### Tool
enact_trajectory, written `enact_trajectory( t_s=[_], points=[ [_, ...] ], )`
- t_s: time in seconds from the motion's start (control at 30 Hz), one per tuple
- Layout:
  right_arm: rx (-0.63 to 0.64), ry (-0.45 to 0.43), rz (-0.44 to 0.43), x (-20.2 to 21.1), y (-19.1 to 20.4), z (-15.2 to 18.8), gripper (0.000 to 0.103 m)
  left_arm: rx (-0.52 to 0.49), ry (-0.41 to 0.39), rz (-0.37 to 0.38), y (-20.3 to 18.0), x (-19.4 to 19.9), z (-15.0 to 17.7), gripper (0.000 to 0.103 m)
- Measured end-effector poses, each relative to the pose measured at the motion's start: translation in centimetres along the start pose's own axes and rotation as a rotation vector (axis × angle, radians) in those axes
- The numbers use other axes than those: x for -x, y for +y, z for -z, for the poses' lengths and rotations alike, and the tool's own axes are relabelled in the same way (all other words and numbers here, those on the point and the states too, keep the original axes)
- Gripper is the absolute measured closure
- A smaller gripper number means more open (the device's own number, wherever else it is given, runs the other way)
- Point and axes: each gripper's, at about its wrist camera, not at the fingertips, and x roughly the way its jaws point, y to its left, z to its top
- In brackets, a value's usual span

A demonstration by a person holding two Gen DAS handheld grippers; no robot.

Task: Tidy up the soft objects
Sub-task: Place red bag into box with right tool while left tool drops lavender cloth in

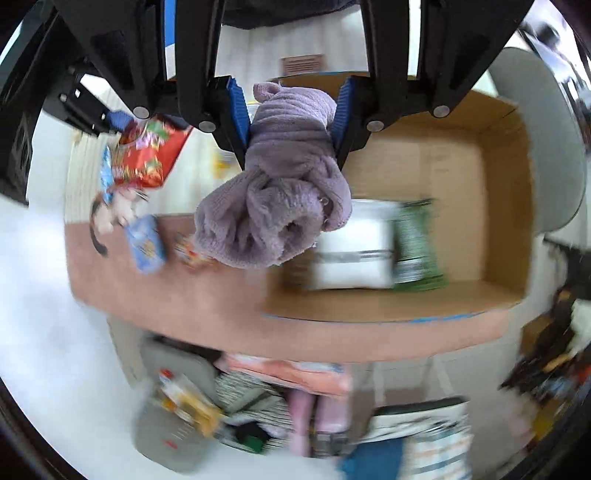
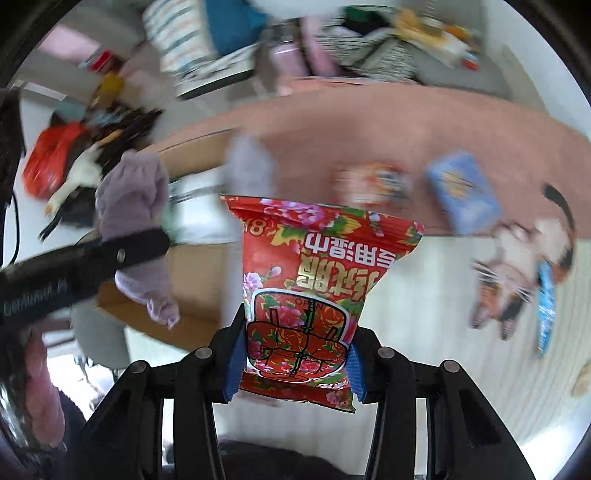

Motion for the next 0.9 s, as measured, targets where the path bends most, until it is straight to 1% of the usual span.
enact_trajectory(
  t_s=[0.03,0.1,0.2,0.27,0.37,0.4,0.53,0.67,0.7,0.77,0.83,0.87,0.9],
  points=[
    [0.017,0.004,-0.004,-0.1,2.1,0.2,0.056,0.028,0.003,-0.006,2.4,0.4,-0.3,0.067],
    [0.044,0.02,-0.012,-1.7,6.0,-0.1,0.056,0.074,0.008,-0.021,6.3,0.7,-1.1,0.067],
    [0.066,0.046,0.002,-4.1,10.1,-0.6,0.056,0.121,0.035,-0.043,11.0,0.1,-2.2,0.067],
    [0.074,0.072,0.019,-6.1,12.6,-0.9,0.056,0.138,0.053,-0.046,13.3,-0.2,-3.0,0.067],
    [0.06,0.111,0.036,-8.5,14.6,-1.2,0.056,0.151,0.087,-0.054,15.5,-2.0,-4.5,0.067],
    [0.053,0.126,0.048,-9.5,15.1,-1.2,0.056,0.146,0.099,-0.061,16.1,-2.7,-5.1,0.067],
    [0.037,0.163,0.091,-13.3,14.1,-1.0,0.056,0.107,0.148,-0.09,16.9,-5.8,-7.2,0.067],
    [0.019,0.194,0.129,-15.7,14.1,-0.9,0.056,0.072,0.173,-0.119,17.1,-7.6,-8.4,0.067],
    [0.013,0.203,0.137,-16.3,13.9,-0.9,0.056,0.066,0.179,-0.125,17.1,-8.2,-8.8,0.065],
    [0.003,0.213,0.146,-17.1,13.8,-0.9,0.056,0.063,0.189,-0.121,17.3,-8.9,-9.2,0.064],
    [-0.001,0.226,0.157,-17.9,13.3,-1.0,0.055,0.074,0.2,-0.136,17.6,-9.5,-9.6,0.063],
    [-0.005,0.23,0.161,-18.4,13.7,-1.2,0.054,0.079,0.205,-0.14,17.8,-9.7,-9.7,0.063],
    [-0.012,0.232,0.163,-18.6,13.6,-1.4,0.052,0.086,0.211,-0.127,18.0,-9.8,-9.8,0.062]
  ],
)
